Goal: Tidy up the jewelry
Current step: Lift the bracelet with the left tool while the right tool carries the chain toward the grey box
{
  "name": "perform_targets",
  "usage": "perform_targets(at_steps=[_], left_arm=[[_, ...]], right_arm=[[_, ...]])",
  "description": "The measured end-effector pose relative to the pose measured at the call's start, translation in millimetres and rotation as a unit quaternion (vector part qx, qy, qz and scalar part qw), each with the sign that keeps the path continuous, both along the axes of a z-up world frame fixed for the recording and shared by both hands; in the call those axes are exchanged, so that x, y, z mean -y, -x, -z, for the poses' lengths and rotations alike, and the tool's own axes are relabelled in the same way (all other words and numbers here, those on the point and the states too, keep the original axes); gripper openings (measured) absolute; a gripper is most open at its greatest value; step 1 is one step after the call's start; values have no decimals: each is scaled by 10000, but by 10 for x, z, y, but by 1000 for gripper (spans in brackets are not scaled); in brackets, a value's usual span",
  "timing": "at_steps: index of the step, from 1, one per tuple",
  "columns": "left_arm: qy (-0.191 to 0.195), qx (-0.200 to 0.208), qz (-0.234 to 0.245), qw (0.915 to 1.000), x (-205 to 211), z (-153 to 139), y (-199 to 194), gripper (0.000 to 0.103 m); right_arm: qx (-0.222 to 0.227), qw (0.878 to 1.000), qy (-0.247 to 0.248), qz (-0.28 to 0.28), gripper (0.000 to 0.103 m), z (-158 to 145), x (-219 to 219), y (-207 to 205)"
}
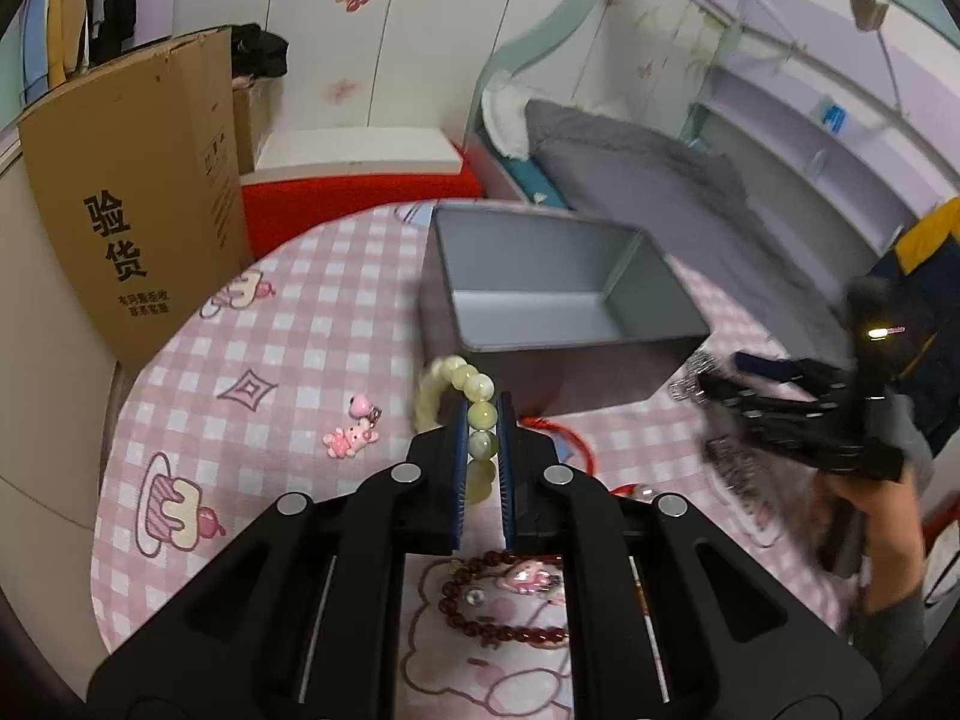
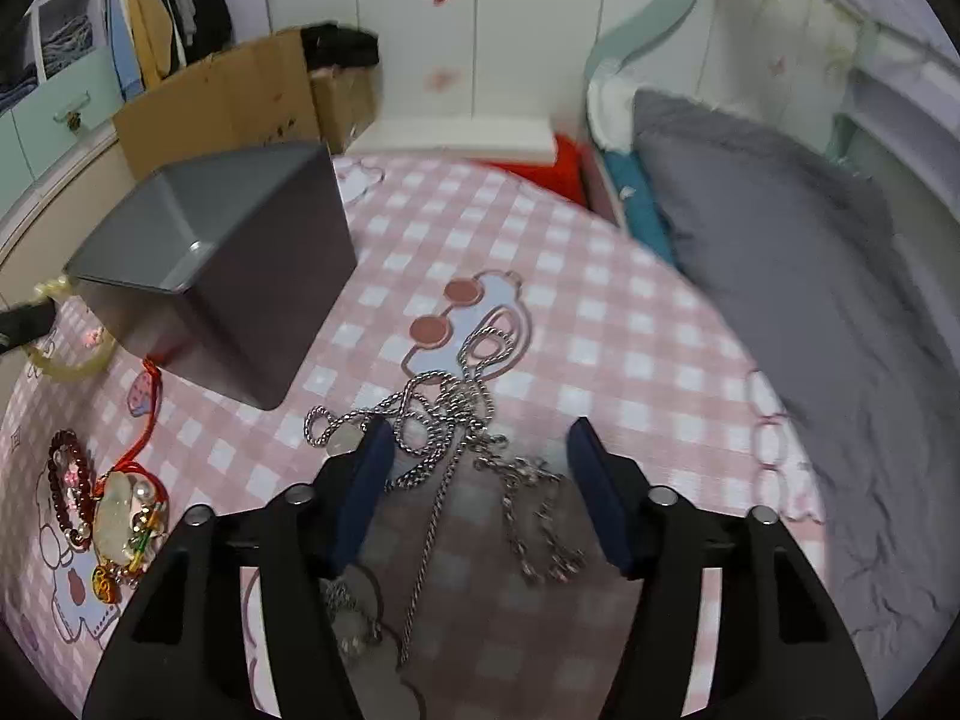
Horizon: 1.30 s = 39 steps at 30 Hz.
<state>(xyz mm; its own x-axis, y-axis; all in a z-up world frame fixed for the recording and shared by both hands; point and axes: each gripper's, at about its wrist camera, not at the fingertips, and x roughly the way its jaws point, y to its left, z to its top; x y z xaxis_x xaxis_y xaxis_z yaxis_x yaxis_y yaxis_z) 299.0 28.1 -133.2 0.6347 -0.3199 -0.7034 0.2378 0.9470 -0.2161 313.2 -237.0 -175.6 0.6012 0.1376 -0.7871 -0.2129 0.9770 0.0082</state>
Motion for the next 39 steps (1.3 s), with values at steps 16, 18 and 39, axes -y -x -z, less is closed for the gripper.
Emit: perform_targets(at_steps=[16, 18, 39], left_arm=[[419, 560, 478, 9964, 19, -607, 164, 9], [502, 654, 594, 9948, 47, -724, 151, 9], [249, 109, 859, 9959, 420, -552, -704, 9]], right_arm=[[449, 9977, -385, -316, 6, -552, 23, 278], [703, 9961, -403, -346, 6, -768, -7, 354], [1349, 9809, -921, -1057, 6, -1510, -627, -73]])
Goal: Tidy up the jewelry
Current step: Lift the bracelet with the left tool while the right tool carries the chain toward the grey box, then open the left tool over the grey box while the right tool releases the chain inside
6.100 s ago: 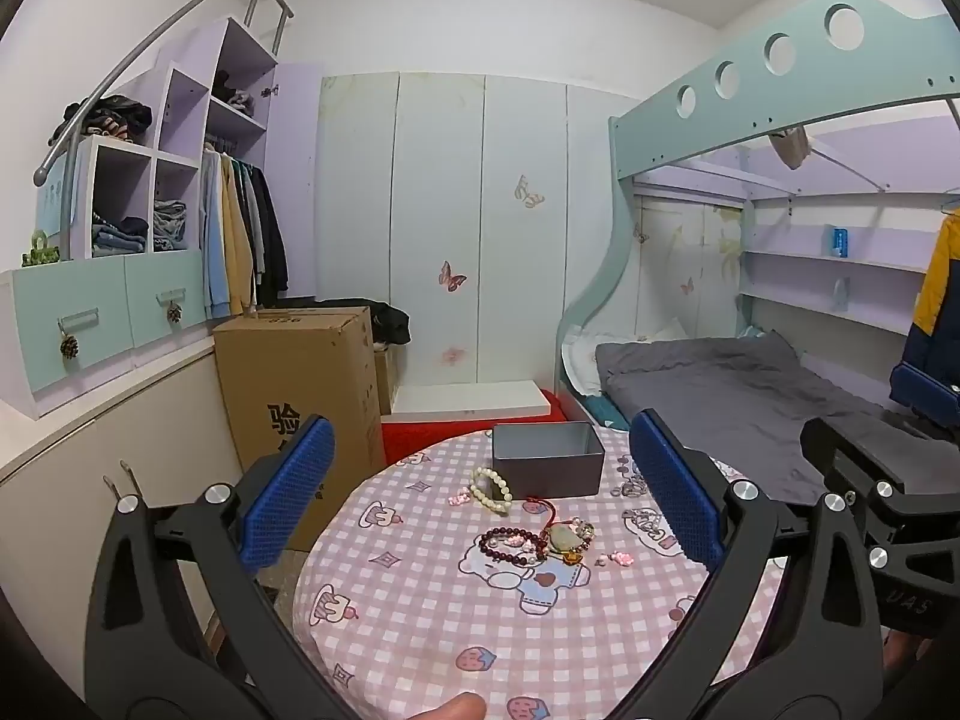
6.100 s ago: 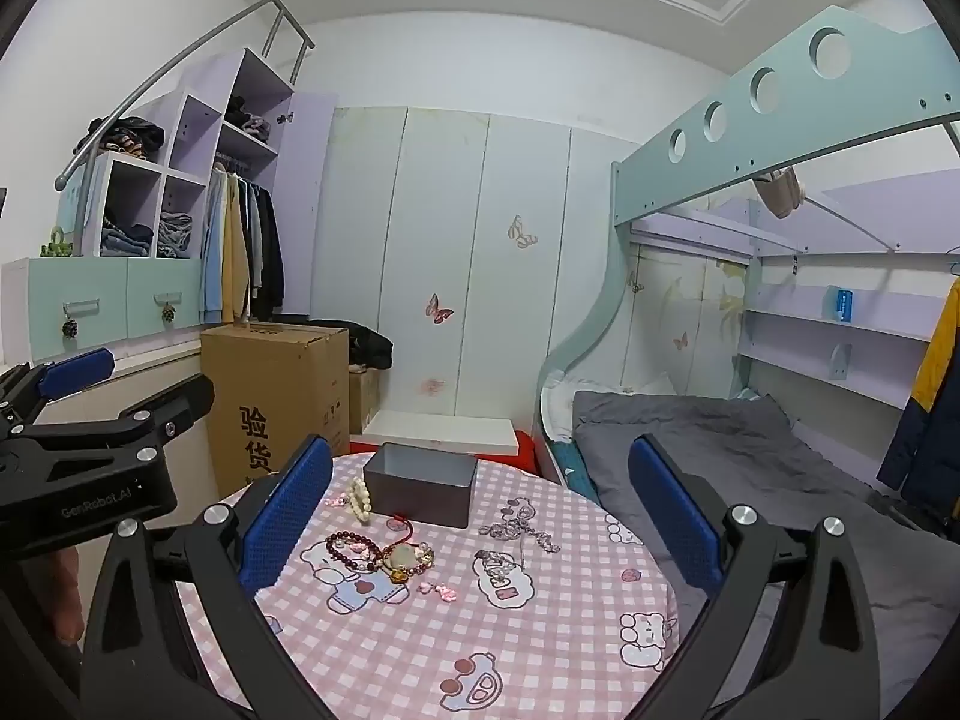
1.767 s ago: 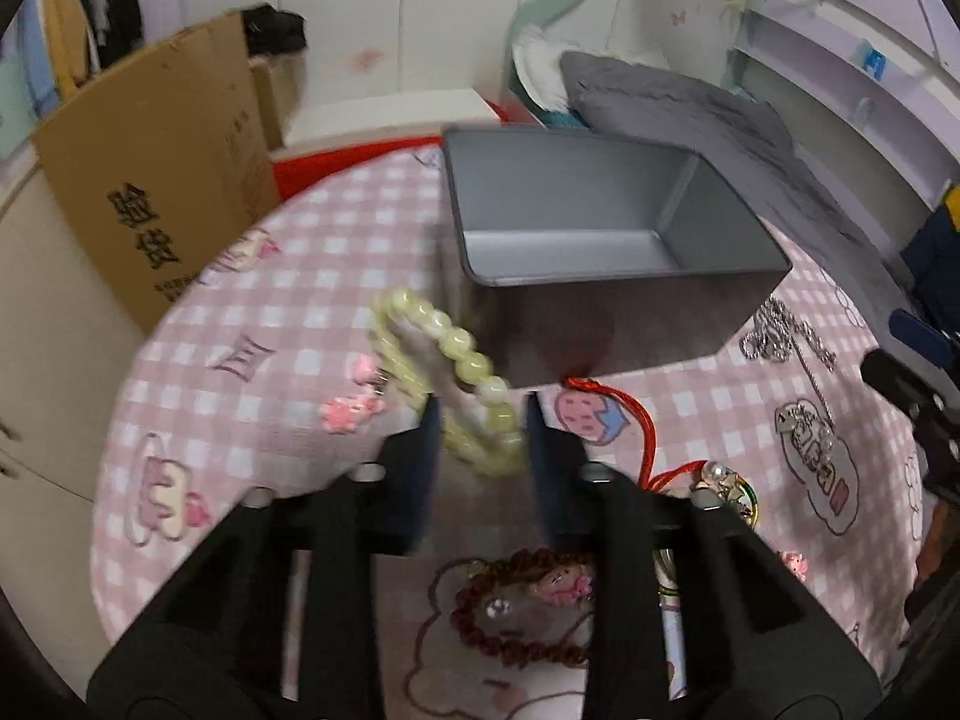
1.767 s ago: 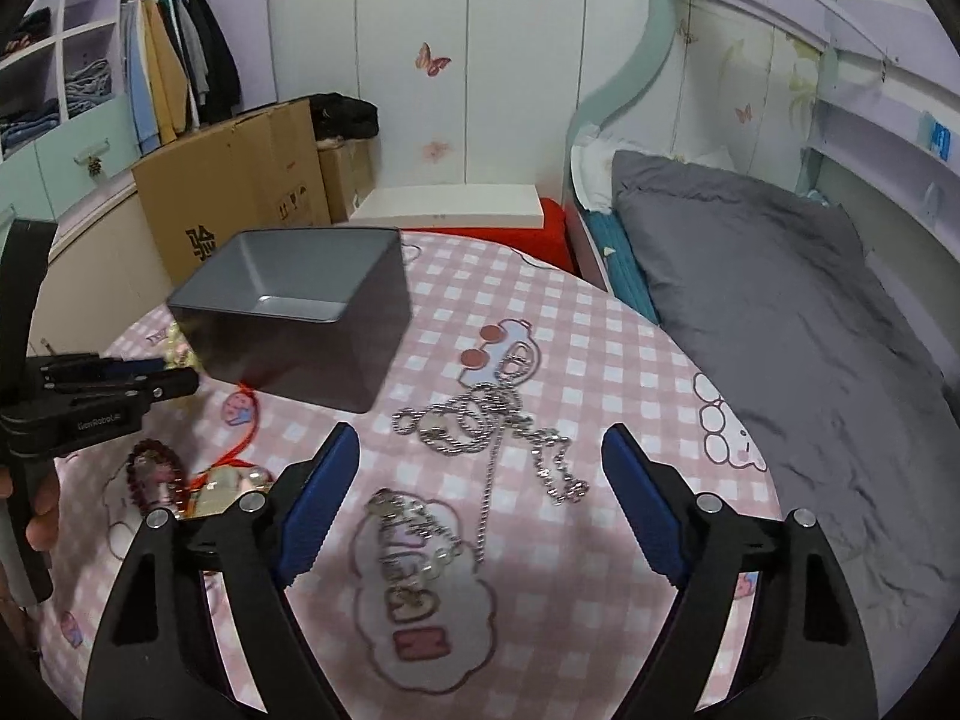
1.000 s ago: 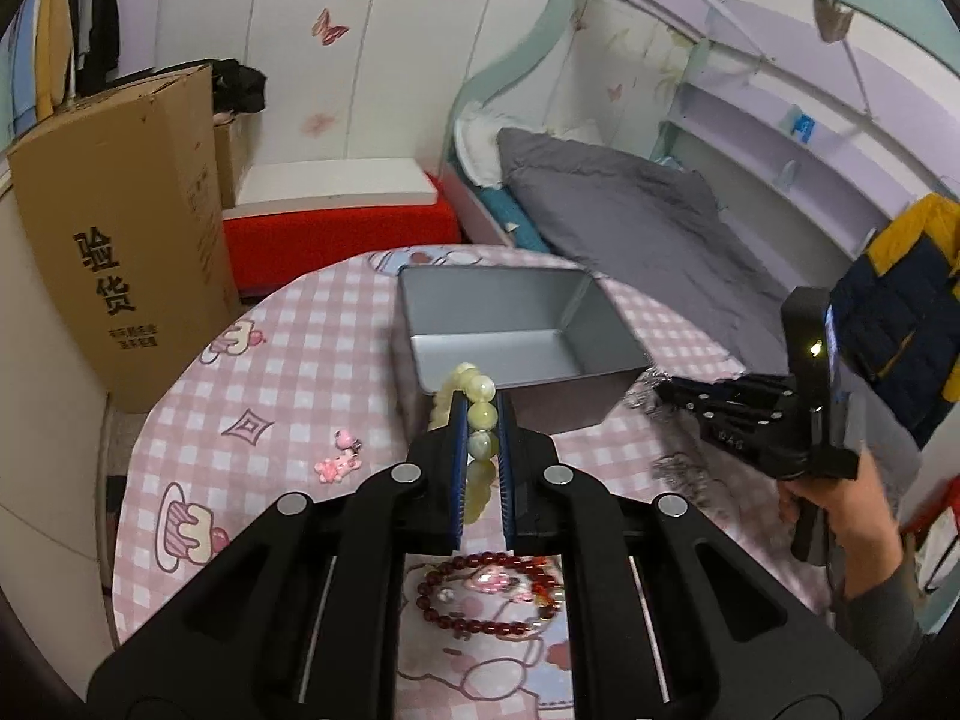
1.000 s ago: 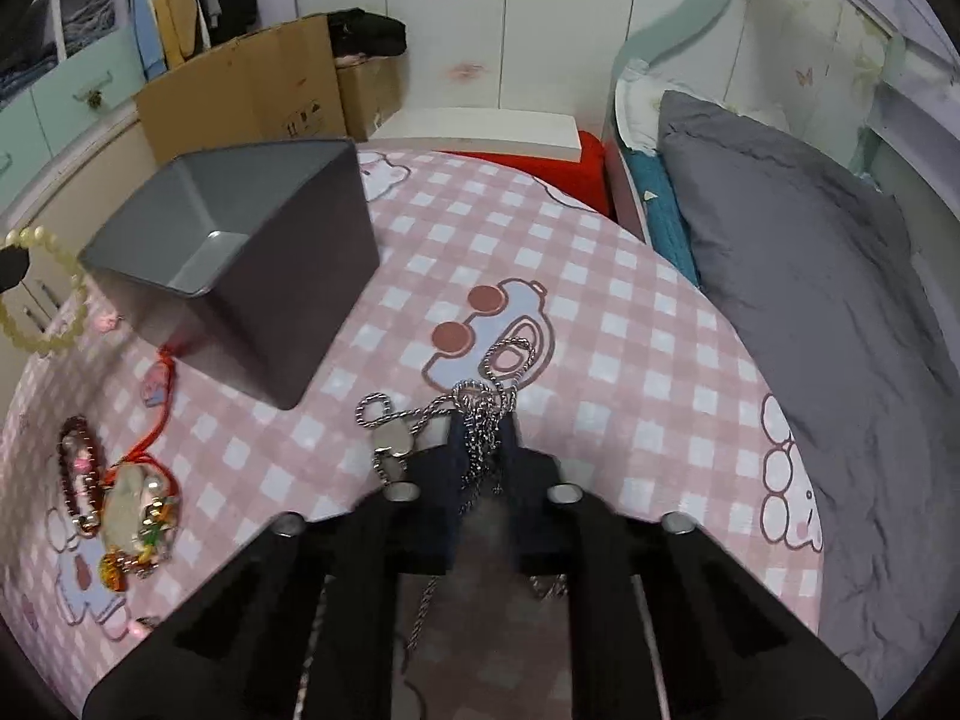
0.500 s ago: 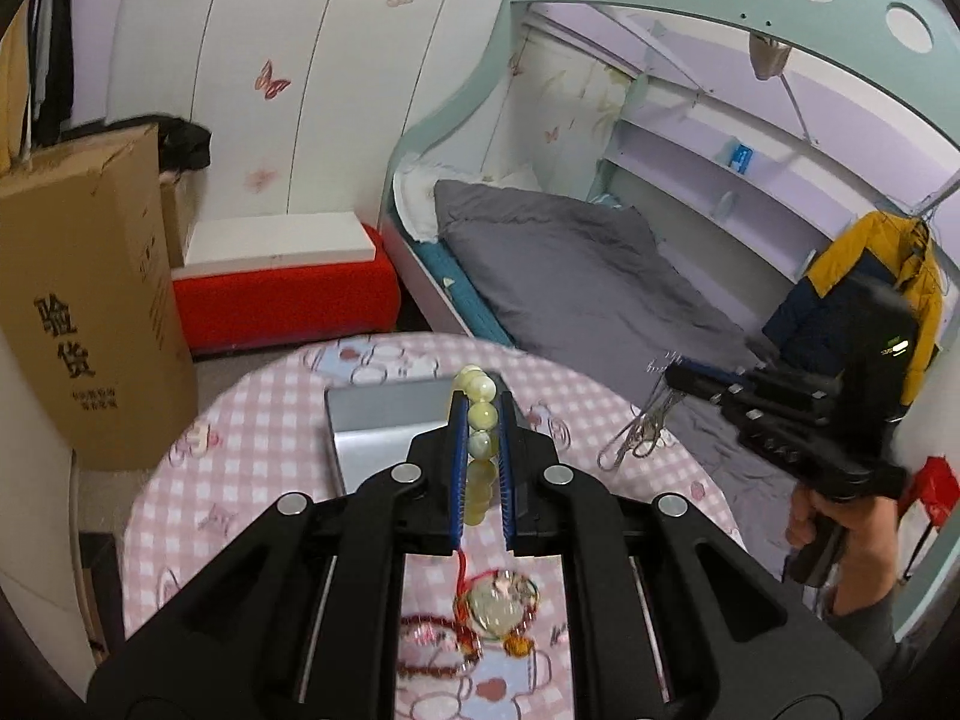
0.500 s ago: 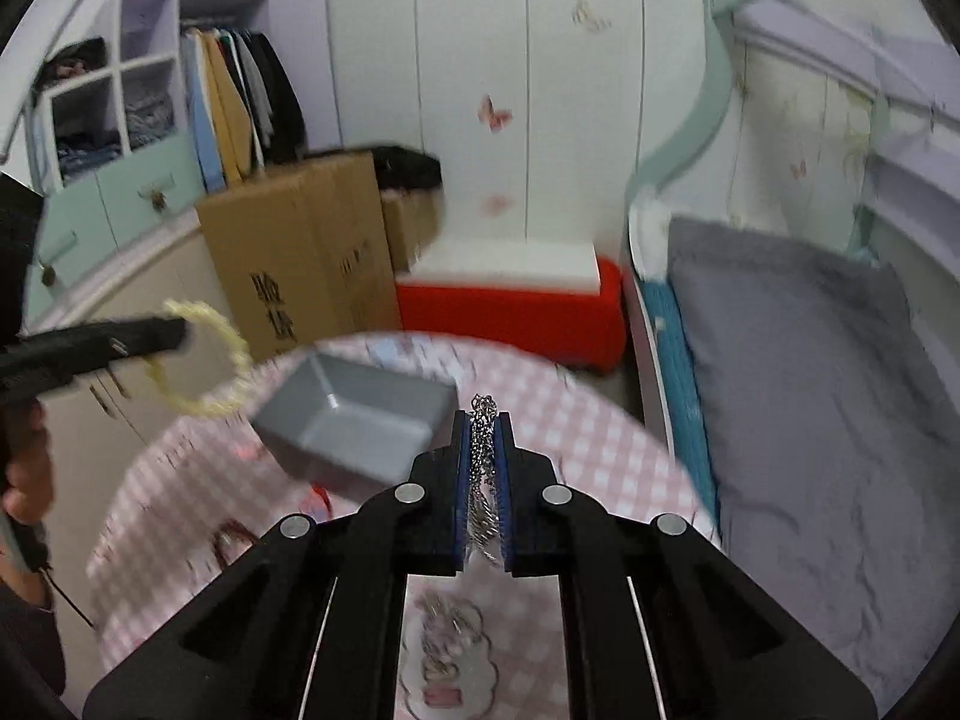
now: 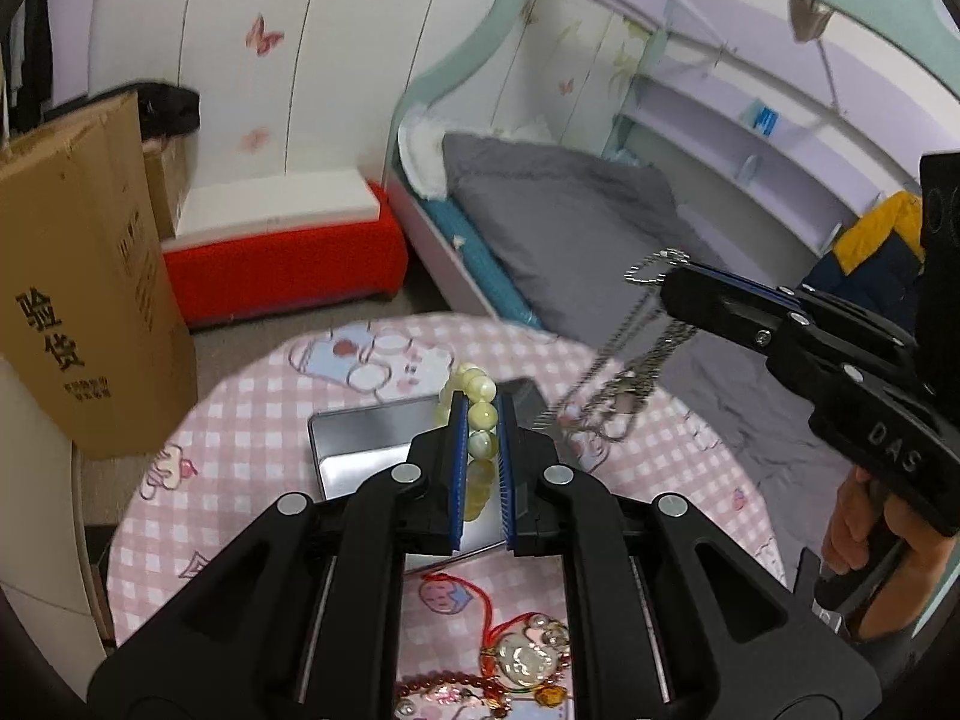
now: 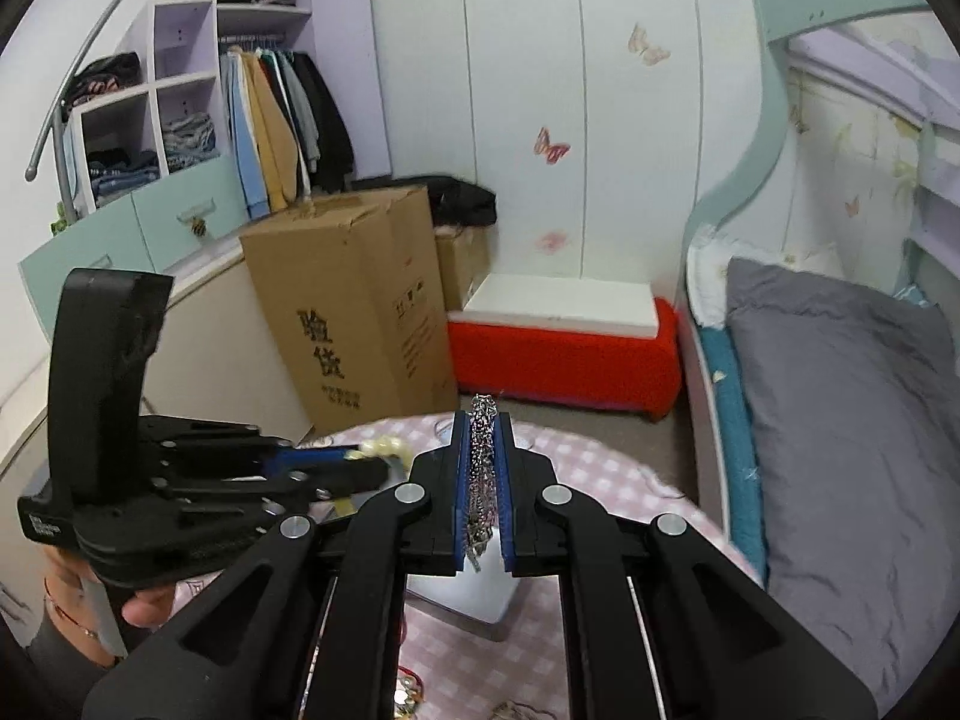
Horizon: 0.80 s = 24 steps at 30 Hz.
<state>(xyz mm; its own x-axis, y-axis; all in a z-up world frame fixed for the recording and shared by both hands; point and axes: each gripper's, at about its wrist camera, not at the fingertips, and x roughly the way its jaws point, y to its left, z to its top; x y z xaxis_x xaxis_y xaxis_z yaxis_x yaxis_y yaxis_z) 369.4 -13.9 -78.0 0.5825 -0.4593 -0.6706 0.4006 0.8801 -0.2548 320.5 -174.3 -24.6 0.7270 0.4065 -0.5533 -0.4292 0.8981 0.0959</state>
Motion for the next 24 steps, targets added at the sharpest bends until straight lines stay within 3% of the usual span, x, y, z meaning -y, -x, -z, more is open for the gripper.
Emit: perform_targets(at_steps=[8, 18, 20, 22, 24], left_arm=[[-255, -514, 60, 9983, 60, 405, -158, 9], [-404, -908, 41, 9950, 69, 582, -188, 10], [-410, -928, 33, 9948, 59, 577, -181, 10], [-416, -870, 12, 9953, 43, 536, -133, 10], [-440, -823, 0, 9956, 30, 491, -84, 10]], right_arm=[[-753, 9970, 96, -129, 6, 600, -172, -224], [-1131, 9935, 53, -151, 10, 846, -180, -193], [-1130, 9935, 25, -131, 14, 826, -157, -144], [-1082, 9941, -5, -64, 28, 779, -111, -107], [-1007, 9949, -35, -18, 30, 732, -50, -79]])
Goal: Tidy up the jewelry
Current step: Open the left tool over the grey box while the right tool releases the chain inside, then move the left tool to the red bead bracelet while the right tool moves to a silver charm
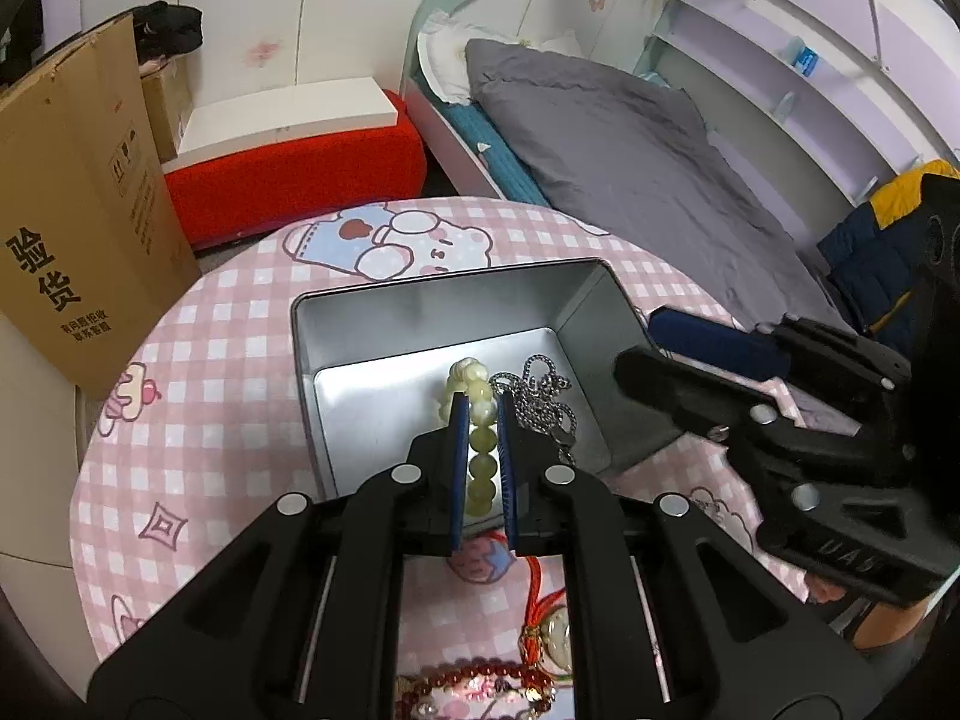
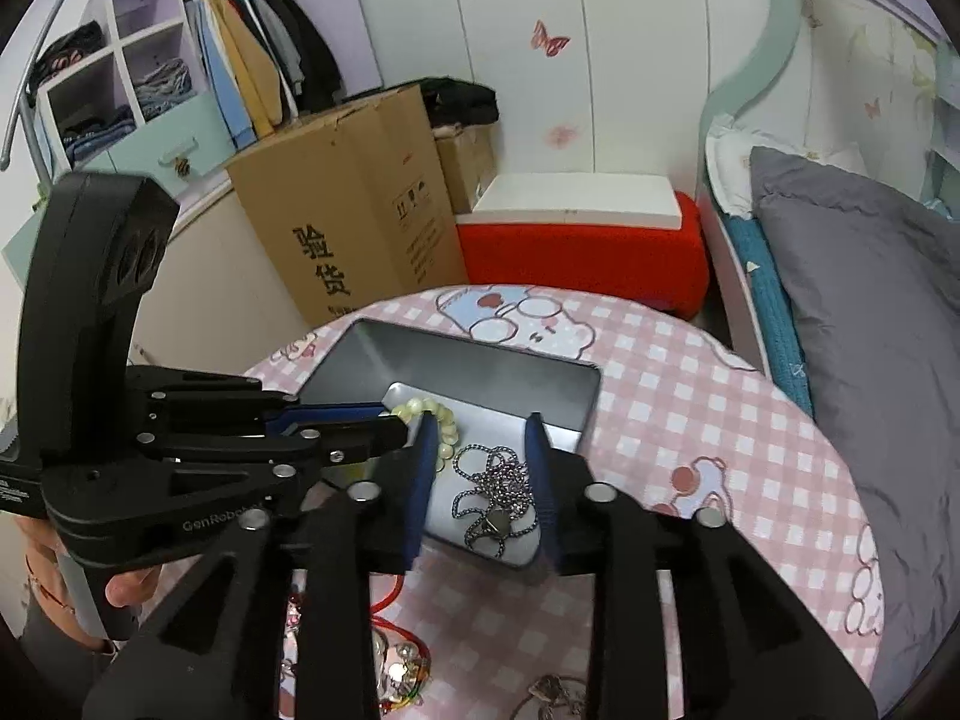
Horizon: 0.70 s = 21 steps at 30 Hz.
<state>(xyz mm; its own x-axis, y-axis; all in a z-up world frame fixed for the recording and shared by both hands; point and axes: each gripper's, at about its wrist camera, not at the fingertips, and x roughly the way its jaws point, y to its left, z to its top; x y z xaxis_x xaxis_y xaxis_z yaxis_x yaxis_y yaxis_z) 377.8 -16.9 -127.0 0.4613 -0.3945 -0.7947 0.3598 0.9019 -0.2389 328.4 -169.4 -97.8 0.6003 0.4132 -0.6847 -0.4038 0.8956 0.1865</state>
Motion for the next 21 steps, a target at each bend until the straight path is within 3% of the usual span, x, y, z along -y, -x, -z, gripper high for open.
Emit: perform_targets(at_steps=[3, 4, 5, 6, 7, 15, 21], left_arm=[[-17, 90, -27, 10000, -13, -83, 71, 11], [-23, 132, -16, 9999, -17, -116, 101, 19], [-37, 183, -38, 9998, -23, -150, 133, 28], [-53, 241, -86, 9997, -27, -174, 155, 58], [-5, 404, -177, 9990, -50, -231, 213, 69], [83, 958, -294, 9949, -189, -545, 652, 69], [-60, 1034, -601, 9928, -456, -425, 981, 69]], right_arm=[[130, 9998, -84, 109, 31, -118, 78, 112], [177, 9997, -103, 138, 33, -158, 102, 165], [242, 9995, -105, 177, 34, -200, 123, 228], [294, 9993, -99, 210, 34, -230, 133, 274], [335, 9991, -96, 241, 34, -254, 145, 320], [554, 9977, -160, 365, 36, -366, 215, 752], [603, 9972, -62, 436, 38, -328, 217, 1027]])
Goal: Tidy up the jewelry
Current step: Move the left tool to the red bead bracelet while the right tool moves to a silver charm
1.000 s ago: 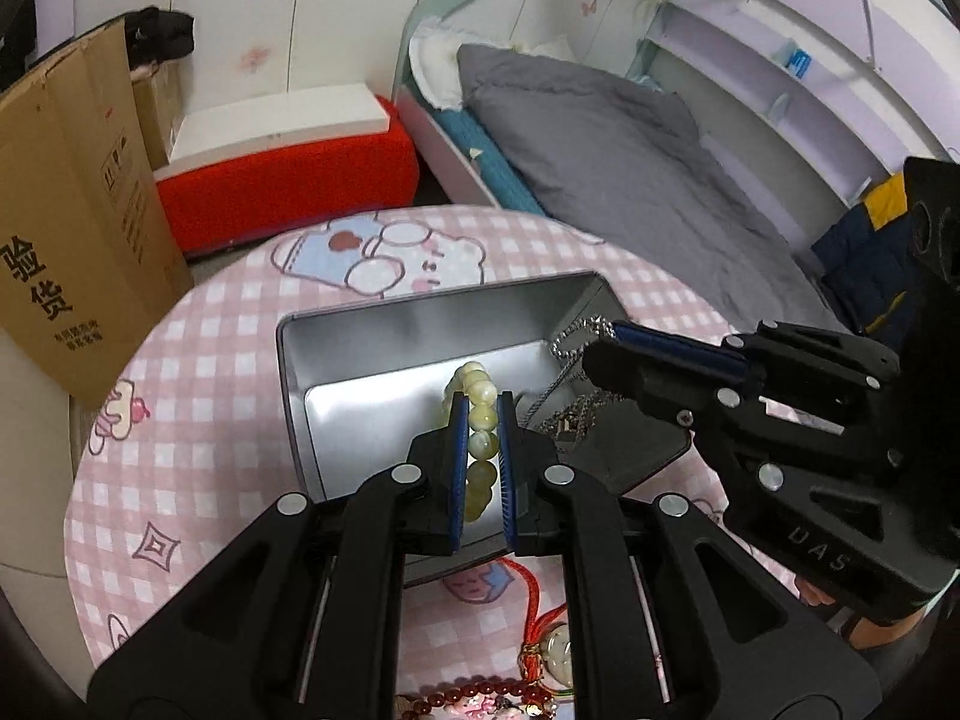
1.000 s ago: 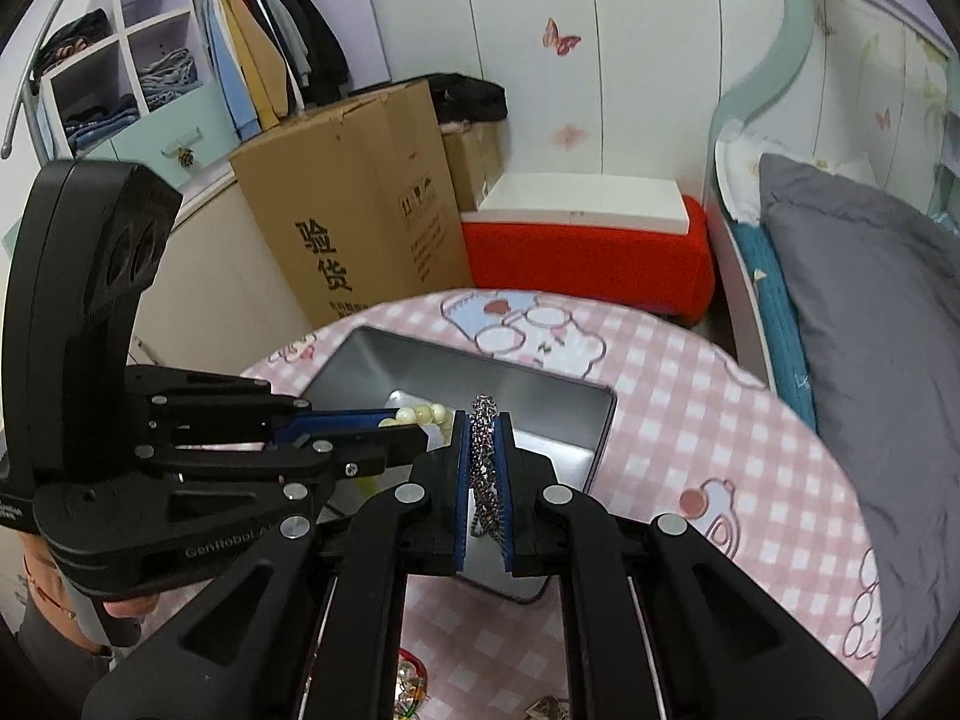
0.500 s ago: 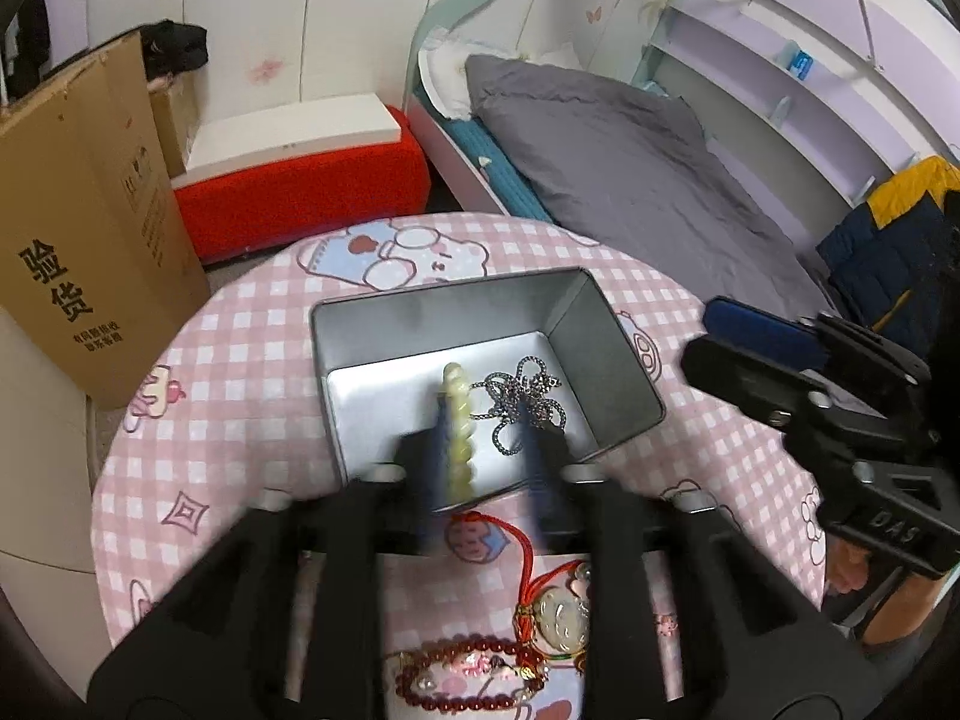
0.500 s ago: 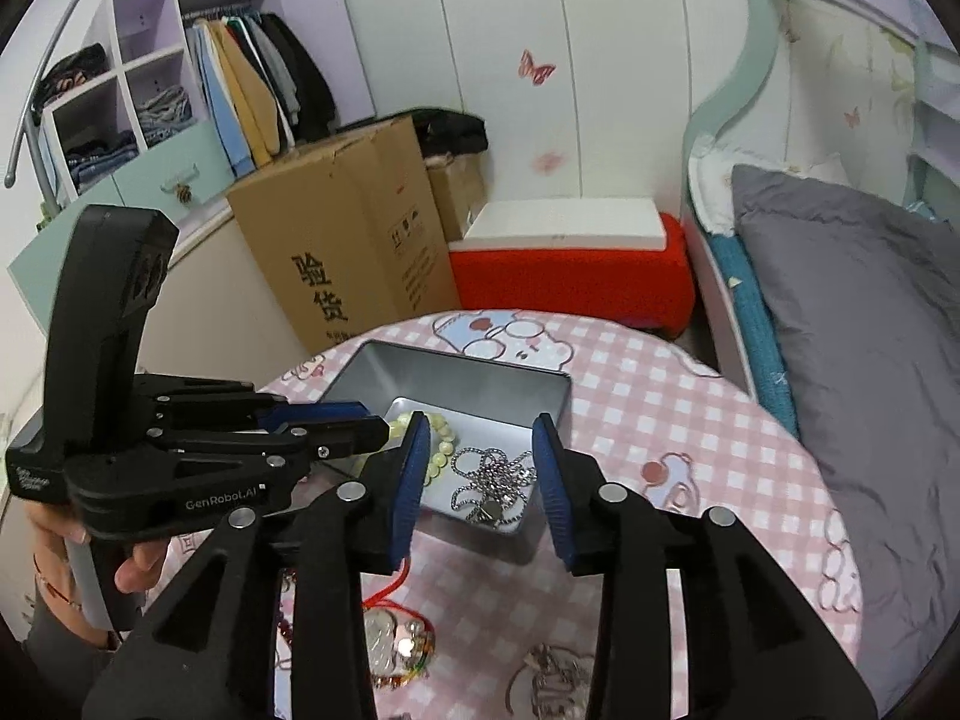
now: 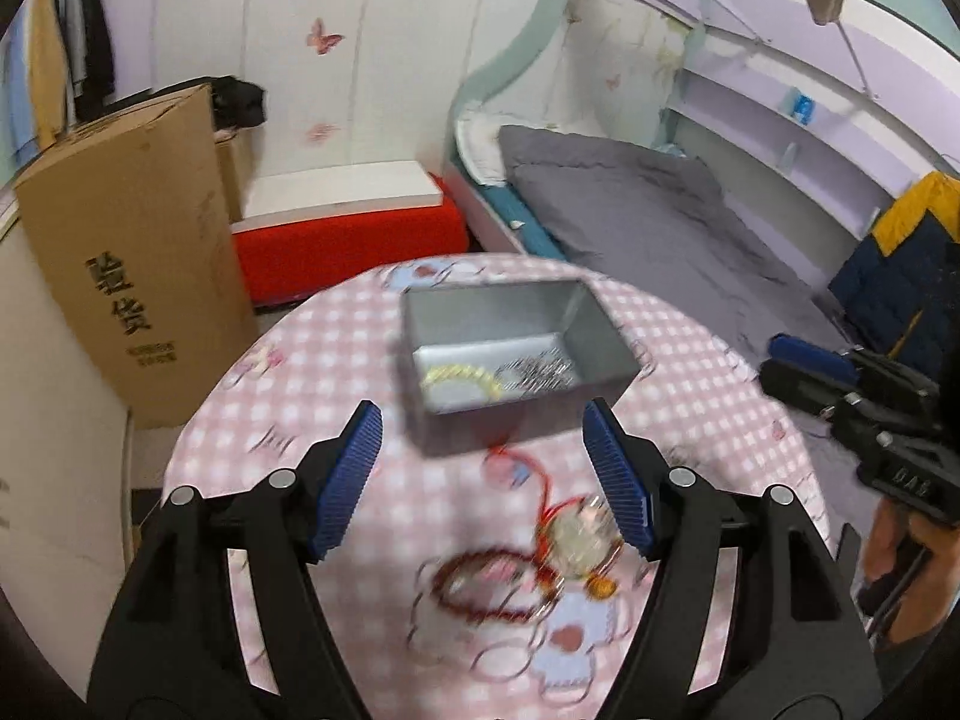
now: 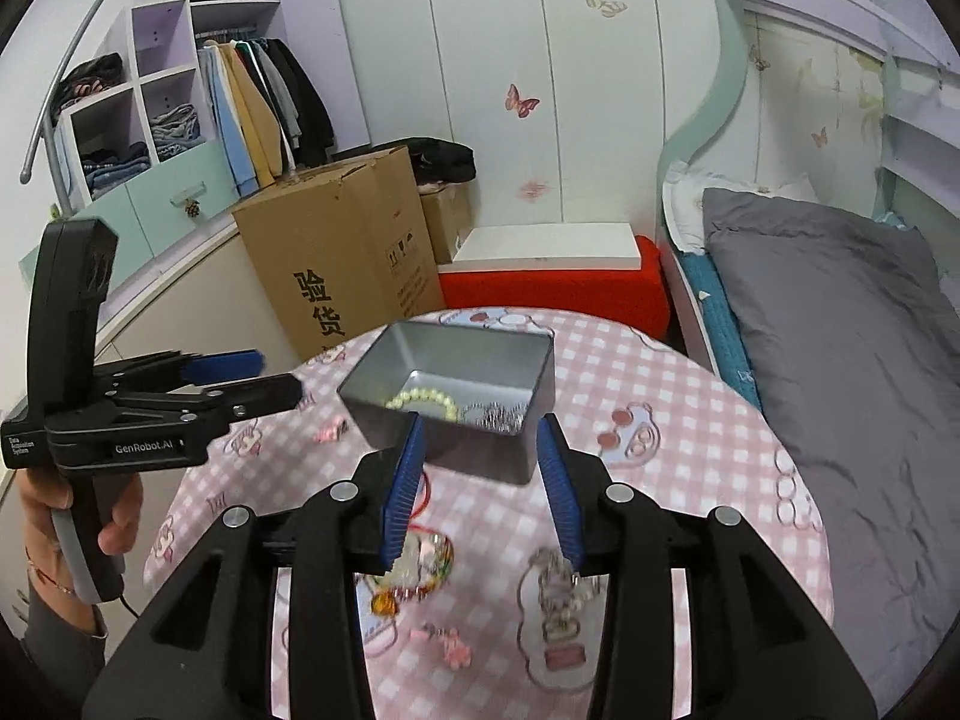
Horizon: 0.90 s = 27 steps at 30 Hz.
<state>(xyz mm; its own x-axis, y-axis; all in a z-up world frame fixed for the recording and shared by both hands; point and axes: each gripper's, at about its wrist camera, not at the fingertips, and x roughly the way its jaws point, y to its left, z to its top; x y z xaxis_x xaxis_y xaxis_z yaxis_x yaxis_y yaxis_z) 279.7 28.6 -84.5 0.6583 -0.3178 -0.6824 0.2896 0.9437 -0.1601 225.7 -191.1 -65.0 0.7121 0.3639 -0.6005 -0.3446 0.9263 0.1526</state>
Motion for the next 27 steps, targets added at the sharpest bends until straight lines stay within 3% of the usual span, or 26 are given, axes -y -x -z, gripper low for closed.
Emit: perform_targets(at_steps=[9, 17, 22, 27], left_arm=[[-82, -509, -383, 9979, -222, 562, 210, 69], [-94, -789, -435, 9959, -297, 820, 226, 68], [-222, -912, -318, 9951, -189, 966, 222, 53], [-364, -855, -232, 9954, -156, 1002, 200, 46]], right_arm=[[-291, 9994, 154, 56, 39, 331, -40, 243], [-406, 9980, 419, 256, 39, 546, -17, 271], [-502, 9975, 436, 229, 39, 658, -4, 262], [-581, 9972, 421, 208, 39, 710, 8, 234]])
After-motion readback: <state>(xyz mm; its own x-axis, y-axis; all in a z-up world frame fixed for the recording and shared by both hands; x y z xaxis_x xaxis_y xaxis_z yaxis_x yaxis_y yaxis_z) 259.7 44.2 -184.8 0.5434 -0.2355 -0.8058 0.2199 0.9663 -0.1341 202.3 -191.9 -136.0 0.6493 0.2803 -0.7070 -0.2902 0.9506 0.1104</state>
